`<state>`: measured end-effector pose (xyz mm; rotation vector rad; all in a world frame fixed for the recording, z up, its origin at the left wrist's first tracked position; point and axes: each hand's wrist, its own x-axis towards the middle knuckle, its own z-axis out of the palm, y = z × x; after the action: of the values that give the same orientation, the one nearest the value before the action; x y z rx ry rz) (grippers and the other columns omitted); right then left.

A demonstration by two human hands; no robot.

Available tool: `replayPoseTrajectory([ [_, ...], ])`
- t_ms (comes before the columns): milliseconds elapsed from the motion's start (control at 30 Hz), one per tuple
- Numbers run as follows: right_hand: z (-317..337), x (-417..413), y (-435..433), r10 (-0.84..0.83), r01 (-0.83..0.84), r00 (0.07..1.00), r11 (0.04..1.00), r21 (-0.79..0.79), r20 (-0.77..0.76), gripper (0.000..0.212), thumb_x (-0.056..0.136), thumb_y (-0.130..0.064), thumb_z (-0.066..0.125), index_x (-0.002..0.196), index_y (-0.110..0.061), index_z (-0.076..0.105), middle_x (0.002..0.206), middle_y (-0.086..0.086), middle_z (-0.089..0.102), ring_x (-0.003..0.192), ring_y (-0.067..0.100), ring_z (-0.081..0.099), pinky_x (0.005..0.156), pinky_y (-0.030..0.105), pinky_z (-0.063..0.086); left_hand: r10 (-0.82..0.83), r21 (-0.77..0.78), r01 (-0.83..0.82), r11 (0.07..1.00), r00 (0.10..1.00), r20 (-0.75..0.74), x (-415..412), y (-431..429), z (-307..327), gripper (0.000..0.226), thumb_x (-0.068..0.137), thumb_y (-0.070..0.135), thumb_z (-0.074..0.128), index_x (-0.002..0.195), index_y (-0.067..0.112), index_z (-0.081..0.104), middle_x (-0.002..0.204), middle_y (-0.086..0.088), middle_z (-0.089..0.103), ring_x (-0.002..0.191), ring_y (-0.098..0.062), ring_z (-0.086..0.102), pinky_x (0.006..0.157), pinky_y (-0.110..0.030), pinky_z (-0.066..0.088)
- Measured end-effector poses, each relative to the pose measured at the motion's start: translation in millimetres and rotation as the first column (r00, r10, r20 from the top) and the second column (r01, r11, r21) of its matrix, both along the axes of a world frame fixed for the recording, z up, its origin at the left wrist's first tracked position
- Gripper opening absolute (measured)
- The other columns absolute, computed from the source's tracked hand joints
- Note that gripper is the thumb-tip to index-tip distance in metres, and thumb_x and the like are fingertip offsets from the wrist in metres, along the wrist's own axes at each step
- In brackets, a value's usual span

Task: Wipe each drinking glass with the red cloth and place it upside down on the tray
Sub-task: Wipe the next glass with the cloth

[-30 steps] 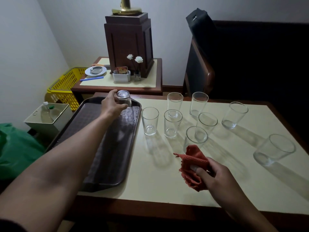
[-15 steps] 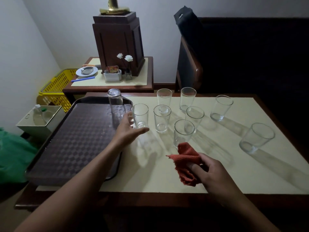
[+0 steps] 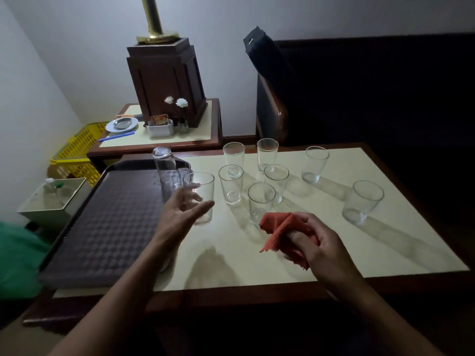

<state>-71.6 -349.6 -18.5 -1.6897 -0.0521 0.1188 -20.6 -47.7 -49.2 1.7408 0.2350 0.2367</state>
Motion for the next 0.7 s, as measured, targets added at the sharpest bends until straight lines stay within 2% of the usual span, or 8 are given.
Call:
replayPoseTrajectory([
  [100,13.8,-8.6,2.3,0.02,-0.022,0.999,0.998,0.065,0.033,0.021,0.101,-0.02,0.07,0.118,-0.033,0.073,0.106,0.002,0.079,0.09,0.022,0.08,0.067,0.029,0.063,-0.21,-0.201,0.192,0.961,0.975,-0.071,-44.7,-11.7,23.8,0.05,0.083,0.028,0.086,0.129,0.034,0.066,0.121,-0.017,0.065,0.101,-0.029,0.073,0.092,-0.05,0.062],
  [233,35.3,-23.0,3.8,0.015,-0.013,0.984,1.0,-0.009,0.178,0.031,0.09,-0.024,0.082,0.117,-0.031,0.069,0.101,-0.012,0.075,0.09,0.012,0.076,0.068,0.025,0.062,-0.431,0.031,0.437,0.899,0.895,-0.12,-88.9,-20.4,49.3,0.065,0.076,0.022,0.087,0.133,0.042,0.064,0.112,-0.005,0.068,0.101,-0.018,0.071,0.094,-0.035,0.06],
  [300,45.2,-31.9,5.4,0.076,-0.043,0.944,0.993,-0.111,0.321,0.029,0.089,-0.023,0.084,0.115,-0.03,0.07,0.101,-0.012,0.075,0.092,0.01,0.074,0.074,0.023,0.061,-0.455,0.079,0.468,0.88,0.88,-0.134,-105.8,-23.3,58.4,0.067,0.074,0.015,0.09,0.133,0.035,0.064,0.109,-0.002,0.069,0.099,-0.022,0.07,0.087,-0.036,0.063],
  [400,50.5,-44.4,11.6,0.285,-0.009,0.721,0.915,-0.403,0.631,0.029,0.091,-0.033,0.078,0.117,-0.023,0.075,0.114,-0.007,0.074,0.103,0.009,0.07,0.083,0.018,0.058,-0.464,0.051,0.469,0.882,0.881,-0.095,-123.6,-25.5,69.0,0.058,0.07,0.016,0.096,0.117,0.014,0.064,0.106,-0.004,0.071,0.089,-0.022,0.066,0.077,-0.037,0.059],
  [500,45.2,-54.9,18.1,0.46,-0.063,0.573,0.85,-0.522,0.679,0.032,0.092,-0.038,0.072,0.113,-0.016,0.08,0.114,-0.001,0.077,0.106,0.01,0.069,0.086,0.021,0.059,-0.428,0.044,0.431,0.901,0.901,-0.074,-135.4,-22.4,72.6,0.063,0.057,0.034,0.098,0.112,0.022,0.071,0.112,-0.005,0.074,0.101,-0.031,0.069,0.091,-0.045,0.059],
  [567,45.3,-64.2,20.8,0.406,-0.092,0.645,0.882,-0.462,0.647,0.029,0.089,-0.036,0.079,0.113,-0.019,0.079,0.111,-0.011,0.077,0.103,0.002,0.071,0.083,0.016,0.057,-0.401,-0.035,0.4,0.916,0.911,-0.098,-145.6,-23.3,70.5,0.065,0.053,0.035,0.097,0.113,0.029,0.073,0.114,-0.008,0.075,0.106,-0.035,0.07,0.093,-0.046,0.058],
  [633,48.3,-72.5,22.1,0.278,-0.122,0.81,0.941,-0.314,0.517,0.034,0.084,-0.028,0.089,0.112,-0.026,0.071,0.108,-0.019,0.076,0.102,-0.002,0.072,0.082,0.013,0.057,-0.416,-0.146,0.399,0.905,0.902,-0.114,-156.6,-27.1,64.5,0.069,0.056,0.028,0.096,0.119,0.024,0.069,0.112,-0.014,0.076,0.097,-0.031,0.073,0.086,-0.04,0.061],
  [700,48.0,-76.4,22.3,0.294,-0.234,0.893,0.95,-0.207,0.341,0.037,0.084,-0.02,0.09,0.109,-0.031,0.065,0.114,-0.016,0.073,0.111,0.004,0.072,0.093,0.026,0.062,-0.398,-0.211,0.369,0.905,0.91,-0.118,-165.7,-30.5,58.5,0.072,0.056,0.024,0.095,0.119,0.015,0.062,0.105,-0.014,0.076,0.088,-0.024,0.072,0.074,-0.032,0.058],
])
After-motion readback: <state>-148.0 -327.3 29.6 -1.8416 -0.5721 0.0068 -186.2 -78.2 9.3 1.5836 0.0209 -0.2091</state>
